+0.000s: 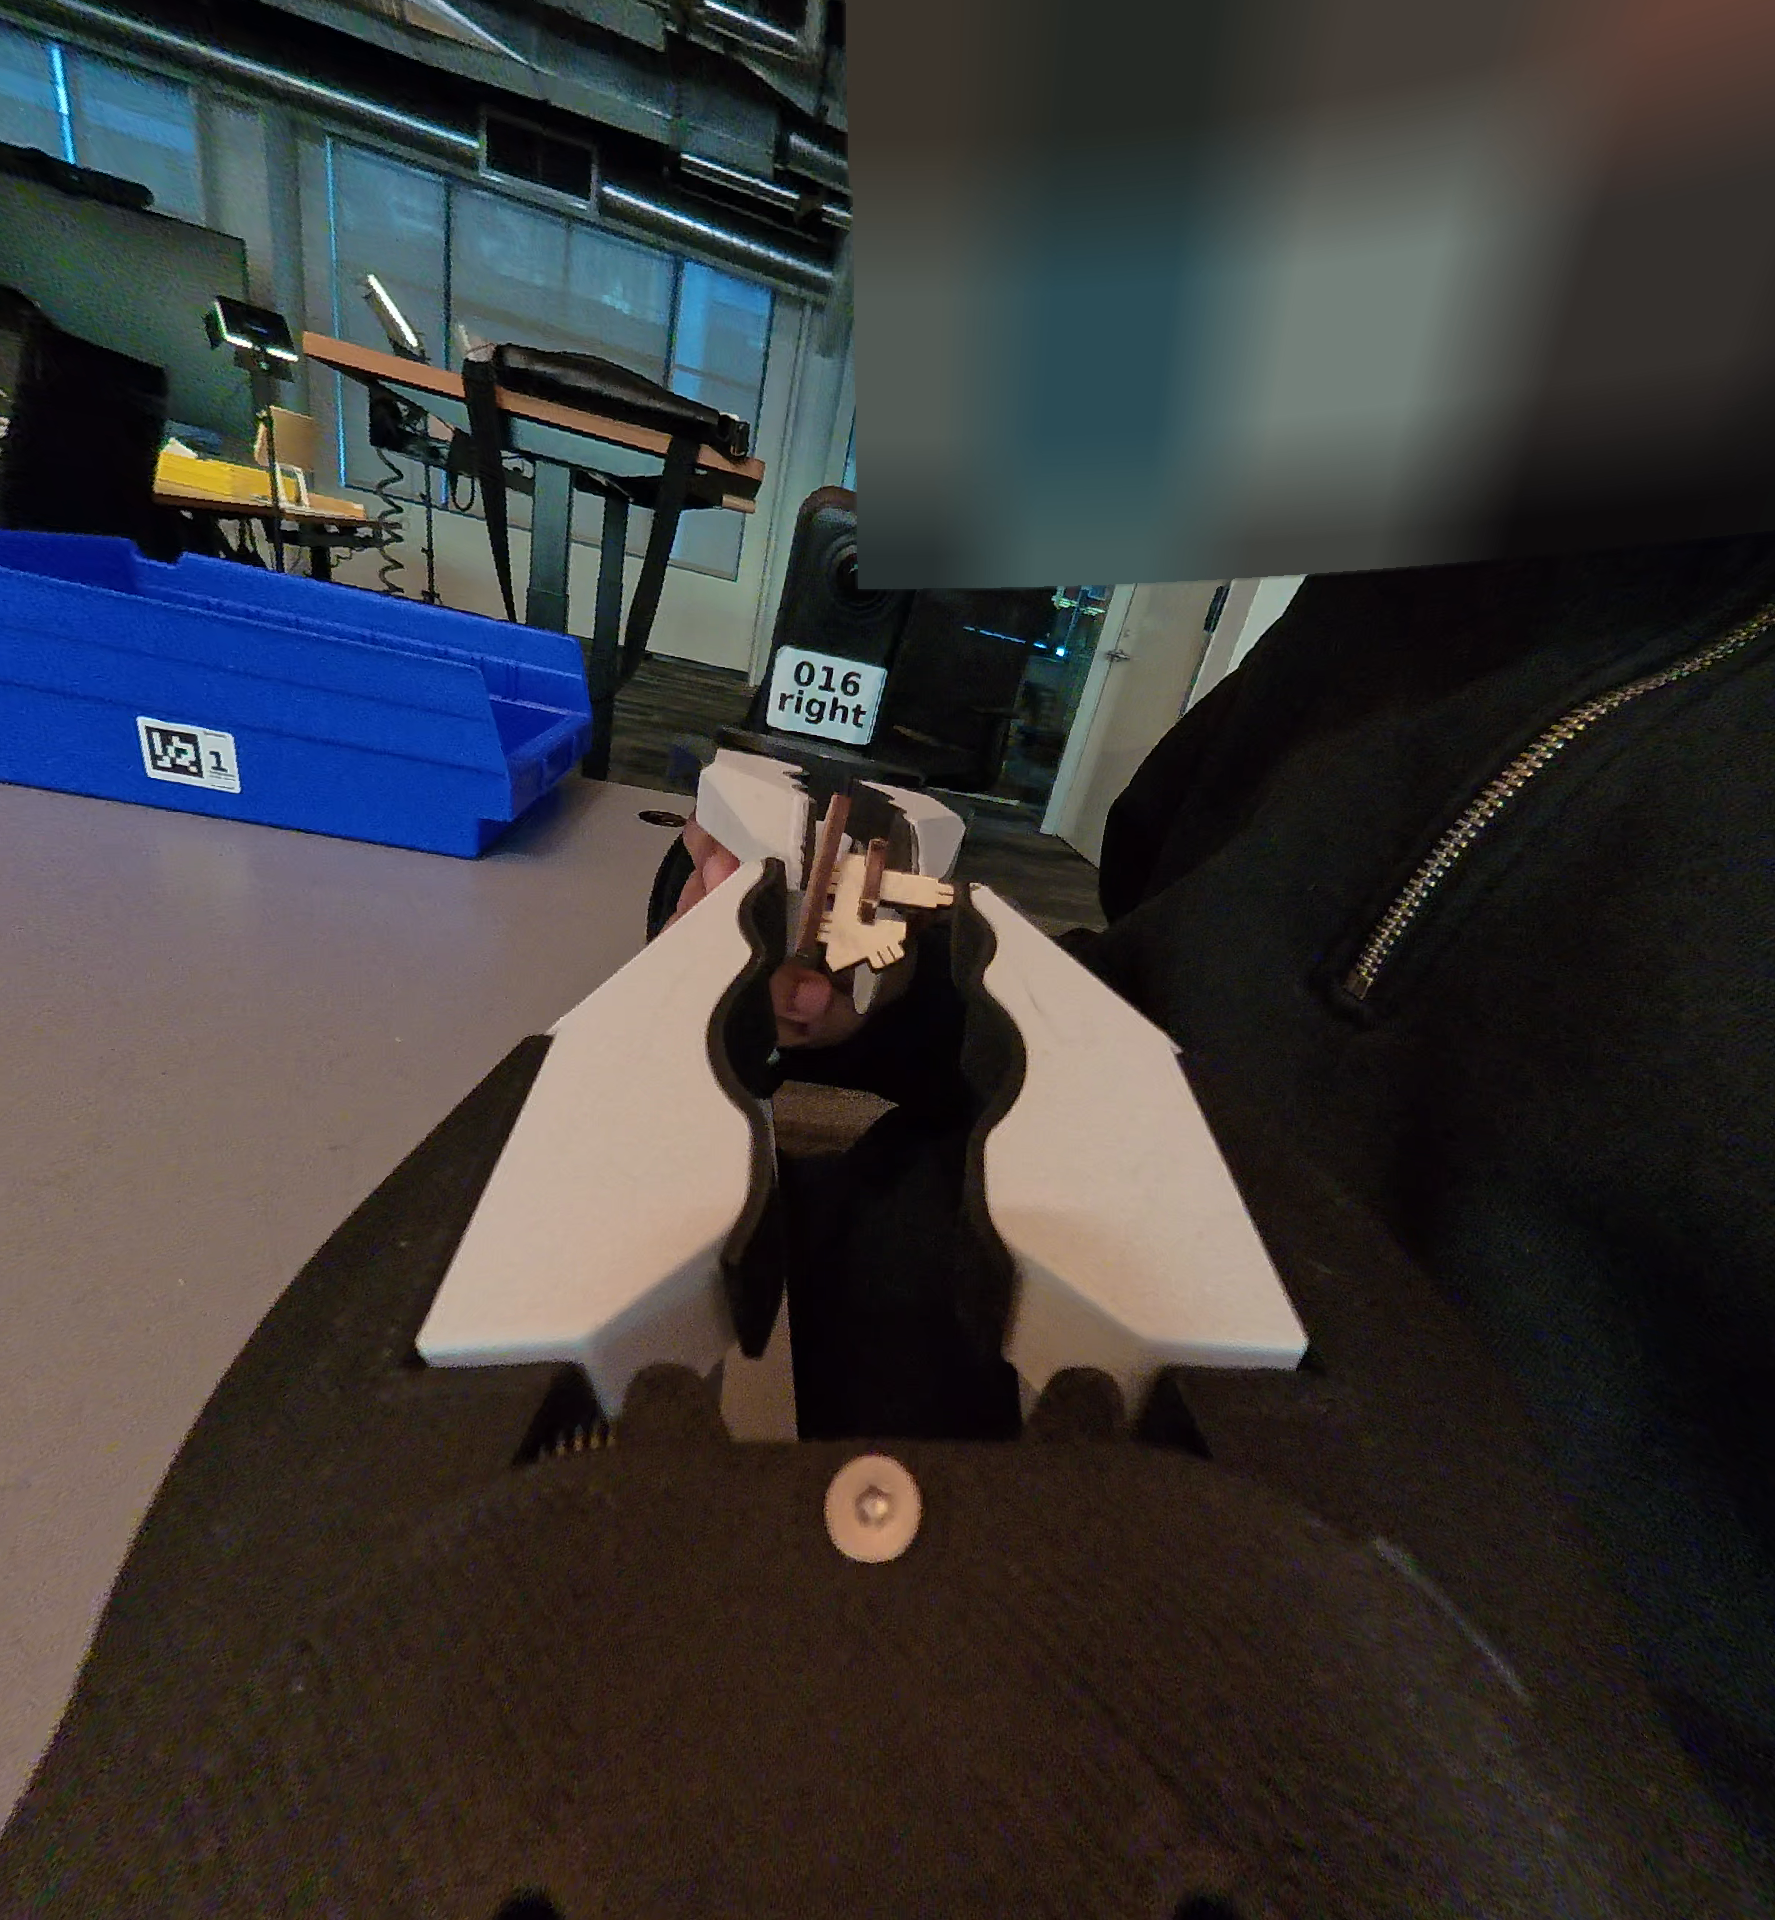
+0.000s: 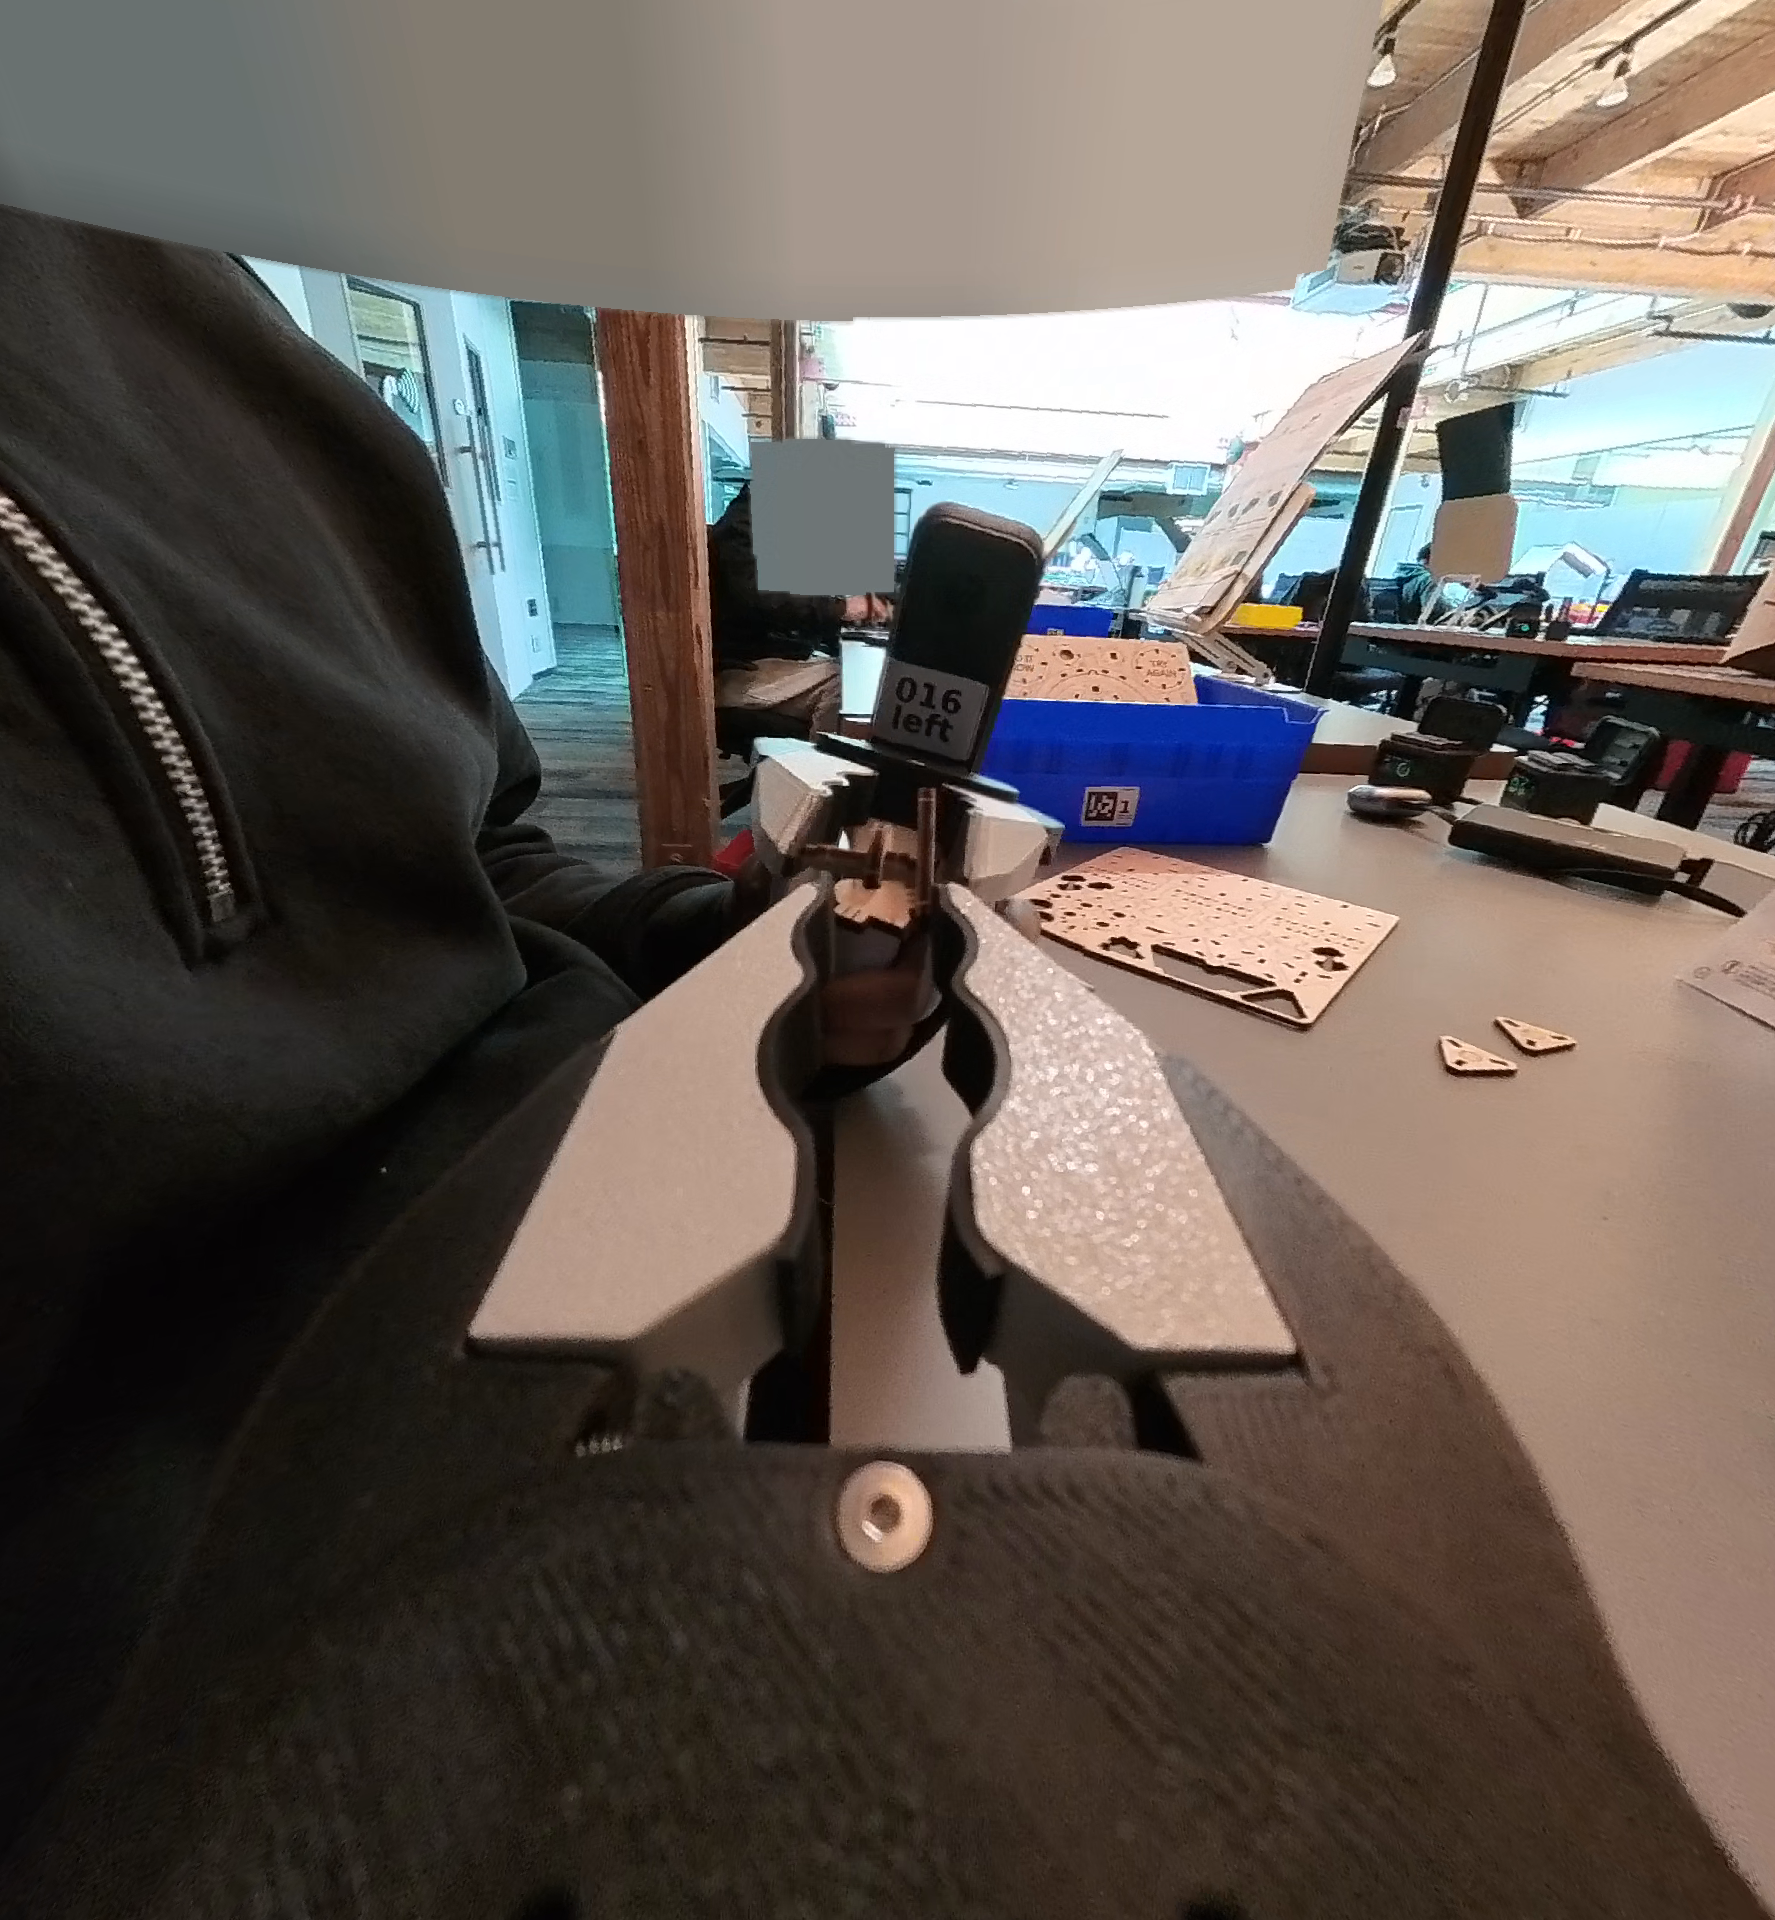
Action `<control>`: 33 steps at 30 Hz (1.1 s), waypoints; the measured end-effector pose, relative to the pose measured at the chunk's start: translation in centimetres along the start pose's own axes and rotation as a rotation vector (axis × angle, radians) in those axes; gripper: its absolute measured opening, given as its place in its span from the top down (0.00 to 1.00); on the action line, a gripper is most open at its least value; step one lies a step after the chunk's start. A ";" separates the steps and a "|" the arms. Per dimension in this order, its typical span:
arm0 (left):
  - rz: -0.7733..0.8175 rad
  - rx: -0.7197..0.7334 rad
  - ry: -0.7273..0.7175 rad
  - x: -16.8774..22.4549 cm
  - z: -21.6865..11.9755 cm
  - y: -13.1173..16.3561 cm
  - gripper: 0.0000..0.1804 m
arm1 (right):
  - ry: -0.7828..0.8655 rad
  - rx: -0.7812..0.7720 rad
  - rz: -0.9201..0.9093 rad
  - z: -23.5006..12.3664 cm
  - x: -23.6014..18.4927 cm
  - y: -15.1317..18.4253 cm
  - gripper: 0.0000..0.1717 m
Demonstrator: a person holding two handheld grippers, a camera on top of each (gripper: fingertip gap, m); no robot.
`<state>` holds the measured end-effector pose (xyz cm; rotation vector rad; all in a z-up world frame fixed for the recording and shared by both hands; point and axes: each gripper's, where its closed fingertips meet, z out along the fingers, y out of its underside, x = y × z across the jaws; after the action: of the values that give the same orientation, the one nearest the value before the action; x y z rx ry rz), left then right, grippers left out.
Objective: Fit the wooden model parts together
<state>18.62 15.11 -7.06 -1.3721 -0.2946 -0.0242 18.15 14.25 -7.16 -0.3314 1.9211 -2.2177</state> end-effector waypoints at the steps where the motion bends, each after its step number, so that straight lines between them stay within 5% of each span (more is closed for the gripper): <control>1: 0.001 0.000 -0.002 0.0 0.0 0.0 0.84 | -0.003 0.001 0.005 0.0 0.0 0.0 0.90; 26: 0.032 -0.021 -0.047 0.1 0.4 -0.4 0.86 | -0.040 0.028 0.104 -0.3 0.2 -0.3 0.90; 33: 0.037 -0.008 -0.152 -1.7 -0.5 -0.6 0.75 | 0.011 0.076 0.151 -0.9 1.5 -0.9 0.90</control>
<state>16.96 14.20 -6.98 -1.3897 -0.3966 0.1105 16.46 14.83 -6.35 -0.1568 1.7978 -2.1911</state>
